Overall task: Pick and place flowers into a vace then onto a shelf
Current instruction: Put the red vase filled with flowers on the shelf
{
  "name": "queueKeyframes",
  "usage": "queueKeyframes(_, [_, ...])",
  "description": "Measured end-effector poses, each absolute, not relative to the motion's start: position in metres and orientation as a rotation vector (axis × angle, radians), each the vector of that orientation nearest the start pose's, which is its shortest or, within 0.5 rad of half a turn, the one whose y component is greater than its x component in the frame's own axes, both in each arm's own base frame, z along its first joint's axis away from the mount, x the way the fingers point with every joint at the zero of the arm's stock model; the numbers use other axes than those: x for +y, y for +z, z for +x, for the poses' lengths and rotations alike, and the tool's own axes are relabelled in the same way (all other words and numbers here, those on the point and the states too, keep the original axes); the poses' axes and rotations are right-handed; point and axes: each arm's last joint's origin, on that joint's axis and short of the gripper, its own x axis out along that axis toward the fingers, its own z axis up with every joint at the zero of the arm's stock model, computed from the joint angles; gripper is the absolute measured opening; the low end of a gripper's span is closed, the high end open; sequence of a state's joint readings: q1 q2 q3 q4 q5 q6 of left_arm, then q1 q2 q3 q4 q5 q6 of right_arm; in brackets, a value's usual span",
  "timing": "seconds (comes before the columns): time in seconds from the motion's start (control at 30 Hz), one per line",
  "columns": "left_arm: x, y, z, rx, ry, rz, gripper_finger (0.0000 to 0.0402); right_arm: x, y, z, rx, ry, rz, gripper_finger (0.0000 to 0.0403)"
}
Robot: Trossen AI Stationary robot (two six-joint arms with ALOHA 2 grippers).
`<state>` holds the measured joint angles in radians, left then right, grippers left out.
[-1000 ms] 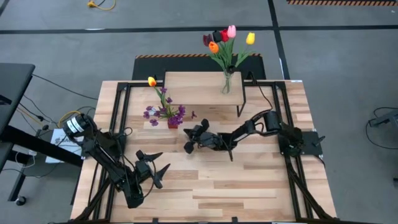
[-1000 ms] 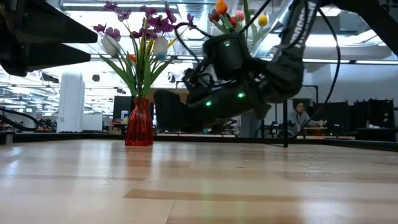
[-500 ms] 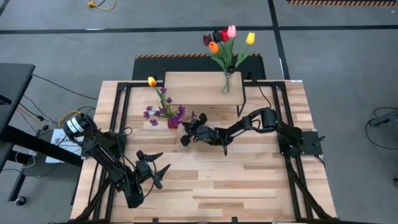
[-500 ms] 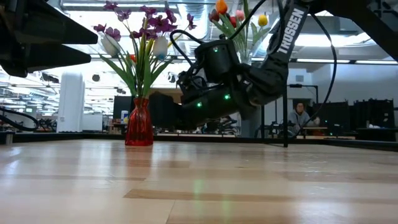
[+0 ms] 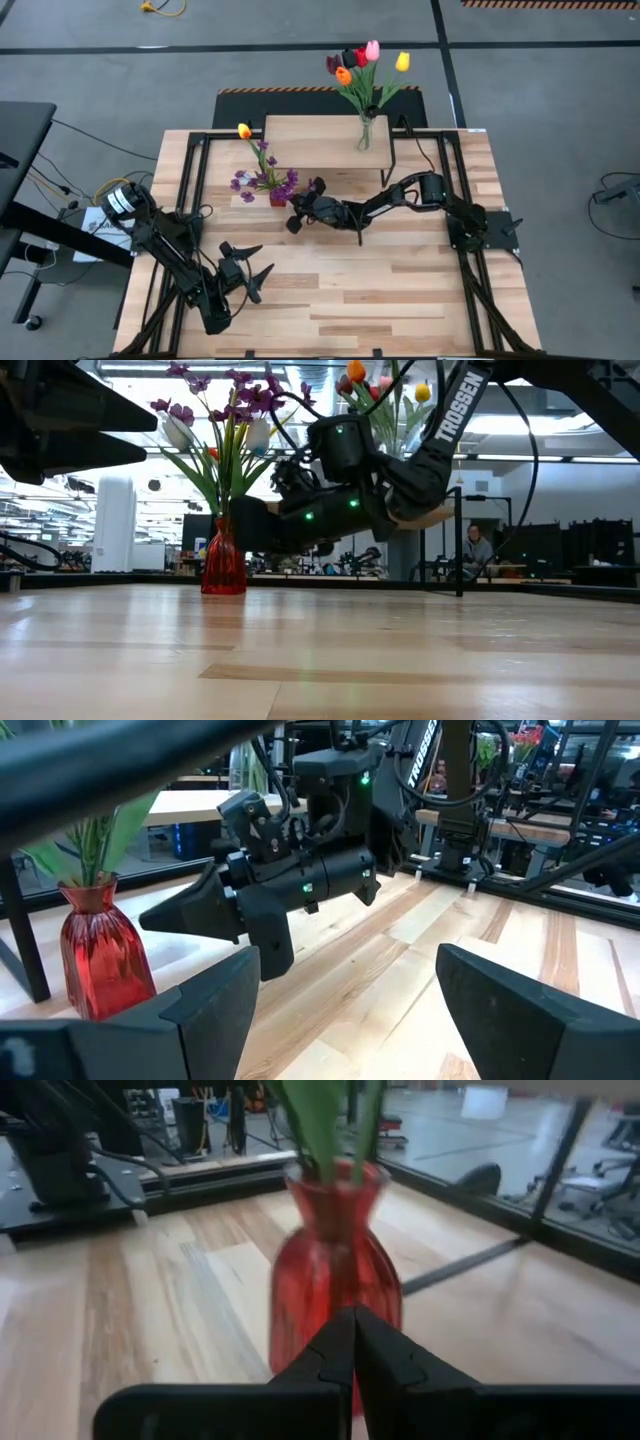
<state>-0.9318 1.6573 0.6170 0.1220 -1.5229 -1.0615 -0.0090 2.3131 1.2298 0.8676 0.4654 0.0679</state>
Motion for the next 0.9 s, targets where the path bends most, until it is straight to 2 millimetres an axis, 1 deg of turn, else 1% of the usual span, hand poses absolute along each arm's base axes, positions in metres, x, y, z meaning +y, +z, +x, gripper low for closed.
queueKeyframes(0.17, [-0.1920, 0.1304, 0.1787, -0.001, 0.607, -0.152, 0.0293, -0.0165, 0.0930, 0.4623, 0.211, -0.464, -0.001, 0.0000])
queueKeyframes(0.4, [-0.1921, 0.1301, 0.1788, 0.009, 0.601, -0.155, 0.0293, -0.0163, 0.0922, 0.4623, 0.220, -0.451, -0.001, 0.0000])
queueKeyframes(0.9, [-0.1922, 0.1301, 0.1788, 0.010, 0.600, -0.155, 0.0293, -0.0128, 0.0921, 0.4636, 0.228, -0.327, -0.007, 0.0000])
